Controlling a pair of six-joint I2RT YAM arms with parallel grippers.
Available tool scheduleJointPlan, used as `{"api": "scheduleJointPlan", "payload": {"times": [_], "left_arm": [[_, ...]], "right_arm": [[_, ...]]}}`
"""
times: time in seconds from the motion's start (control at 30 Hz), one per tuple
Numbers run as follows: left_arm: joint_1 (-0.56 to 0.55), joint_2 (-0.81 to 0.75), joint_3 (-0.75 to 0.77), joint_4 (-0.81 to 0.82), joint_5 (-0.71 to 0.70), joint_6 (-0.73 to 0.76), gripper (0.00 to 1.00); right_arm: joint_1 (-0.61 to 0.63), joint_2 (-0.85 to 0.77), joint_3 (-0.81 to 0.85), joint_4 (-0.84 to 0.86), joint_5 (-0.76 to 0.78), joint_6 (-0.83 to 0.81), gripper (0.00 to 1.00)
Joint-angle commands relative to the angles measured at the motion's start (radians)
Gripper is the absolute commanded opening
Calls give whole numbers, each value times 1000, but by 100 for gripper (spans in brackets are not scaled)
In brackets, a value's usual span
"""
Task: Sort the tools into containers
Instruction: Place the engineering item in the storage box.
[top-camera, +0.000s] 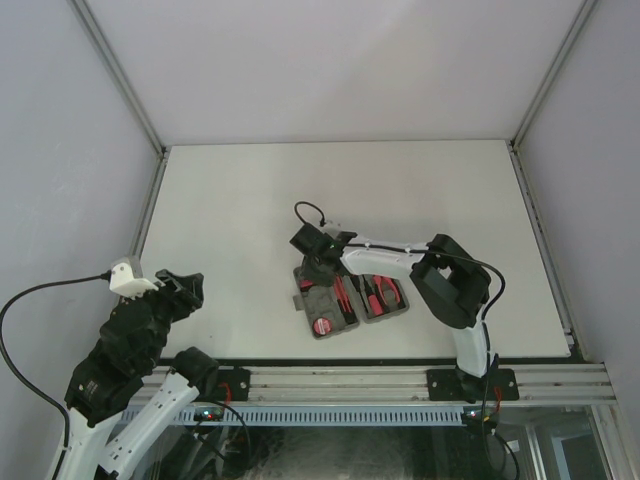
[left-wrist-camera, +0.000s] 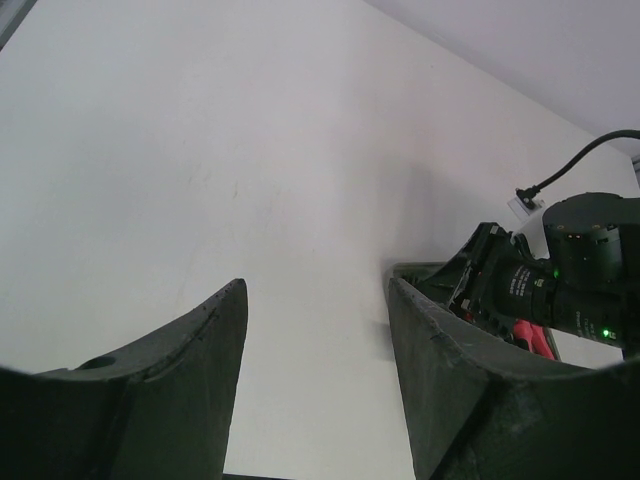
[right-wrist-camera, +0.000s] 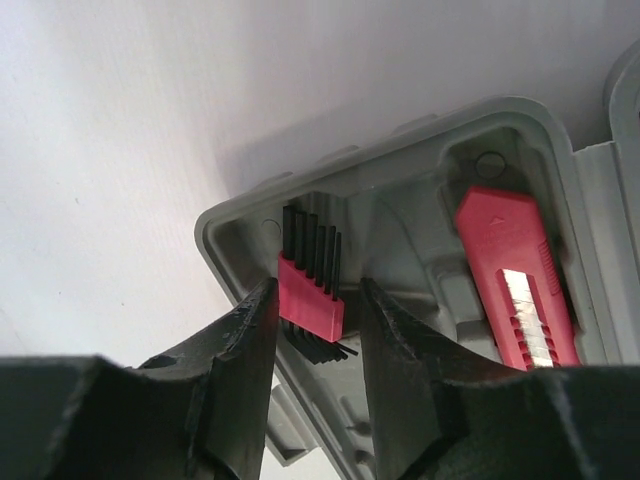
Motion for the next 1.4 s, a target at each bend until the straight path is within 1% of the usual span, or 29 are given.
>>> {"api": "scheduleJointPlan", "payload": {"times": [0.0, 0.2, 0.5, 0.57, 0.67, 0.8, 0.83, 0.93, 1.03, 1.1, 1.37], "left_arm": [[6, 2, -17, 50, 9, 2, 63], [6, 6, -17, 50, 9, 2, 63], [6, 9, -17, 50, 10, 3, 63], [6, 8, -18, 51, 11, 3, 63], [6, 9, -18, 51, 11, 4, 63], [6, 7, -17, 51, 11, 3, 63], [6, 8, -18, 51, 11, 4, 63], [6, 8, -17, 53, 14, 3, 63], [6, 9, -17, 50, 14, 4, 63], [6, 9, -17, 50, 14, 3, 63], [5, 15, -18, 51, 16, 5, 63]], "right_arm": [[-5, -50, -17, 54, -4, -4, 35], [-10, -62, -36, 88, -4, -3, 24], [4, -147, -98, 155, 54, 41, 2], [13, -161, -98, 156, 75, 57, 0], [31, -183, -105, 153, 125, 102, 0], [61, -210, -147, 171, 208, 253, 0], [71, -216, -171, 178, 235, 317, 0], [125, -246, -259, 276, 347, 537, 0], [183, -247, -284, 257, 498, 719, 0], [198, -244, -284, 251, 556, 784, 0], [204, -222, -284, 233, 594, 934, 0]]}}
